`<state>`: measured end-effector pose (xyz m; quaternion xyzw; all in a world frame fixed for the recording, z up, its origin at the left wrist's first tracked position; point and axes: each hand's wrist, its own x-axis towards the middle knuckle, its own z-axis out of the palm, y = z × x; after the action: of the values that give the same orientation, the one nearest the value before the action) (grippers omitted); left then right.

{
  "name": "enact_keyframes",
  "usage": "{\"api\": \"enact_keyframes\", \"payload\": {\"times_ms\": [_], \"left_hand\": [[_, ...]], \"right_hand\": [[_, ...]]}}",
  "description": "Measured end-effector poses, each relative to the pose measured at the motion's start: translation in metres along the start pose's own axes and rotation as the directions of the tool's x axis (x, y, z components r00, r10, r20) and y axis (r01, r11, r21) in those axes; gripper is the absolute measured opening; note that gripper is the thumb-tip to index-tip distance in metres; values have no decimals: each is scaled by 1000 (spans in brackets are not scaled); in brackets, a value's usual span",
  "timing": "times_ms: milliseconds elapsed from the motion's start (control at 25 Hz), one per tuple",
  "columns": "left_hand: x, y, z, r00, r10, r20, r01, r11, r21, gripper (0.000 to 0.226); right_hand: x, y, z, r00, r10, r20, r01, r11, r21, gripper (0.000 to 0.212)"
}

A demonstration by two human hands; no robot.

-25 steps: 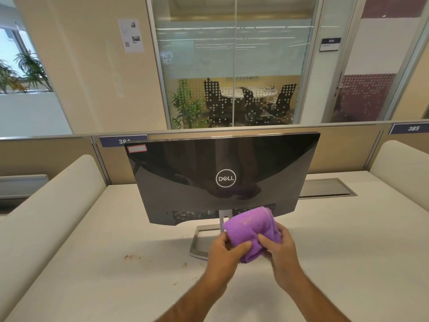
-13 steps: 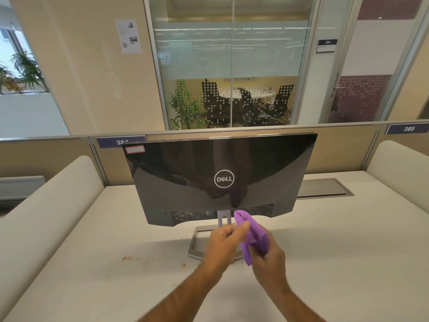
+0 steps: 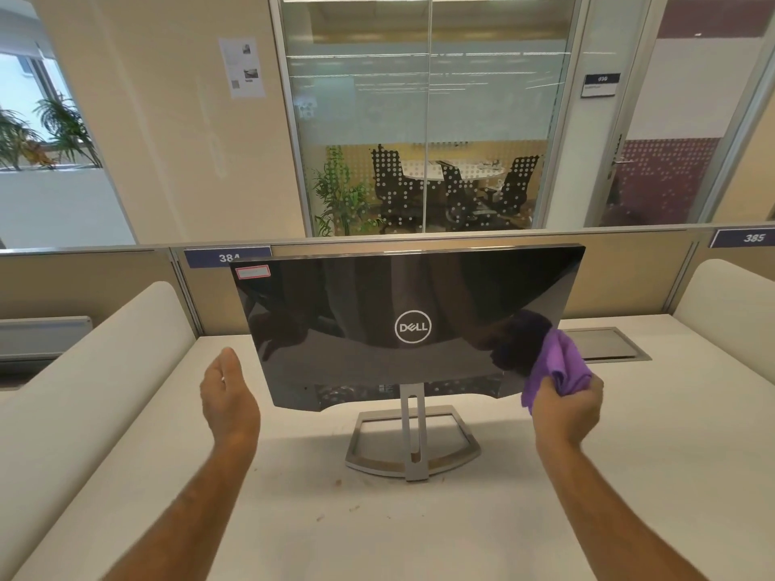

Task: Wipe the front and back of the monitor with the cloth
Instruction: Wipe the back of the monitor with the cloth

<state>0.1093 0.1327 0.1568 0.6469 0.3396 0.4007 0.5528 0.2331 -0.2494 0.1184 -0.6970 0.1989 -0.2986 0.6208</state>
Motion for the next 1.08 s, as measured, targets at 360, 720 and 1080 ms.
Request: {"api": "enact_keyframes", "payload": {"times_ms": [360, 720, 1080], "left_hand": [[-9, 4, 17, 992, 97, 75, -99, 995, 31, 77], [-6, 6, 18, 994, 86, 68, -87, 996, 5, 79], [-5, 9, 18, 993, 80, 83, -81, 997, 4, 79]], "right_hand": [[-13, 3, 17, 974, 153, 167, -143, 988, -65, 42], [2, -35, 13, 961, 213, 178, -201, 976, -83, 40], [53, -168, -5, 672, -694, 257, 714, 516, -474, 51]]}}
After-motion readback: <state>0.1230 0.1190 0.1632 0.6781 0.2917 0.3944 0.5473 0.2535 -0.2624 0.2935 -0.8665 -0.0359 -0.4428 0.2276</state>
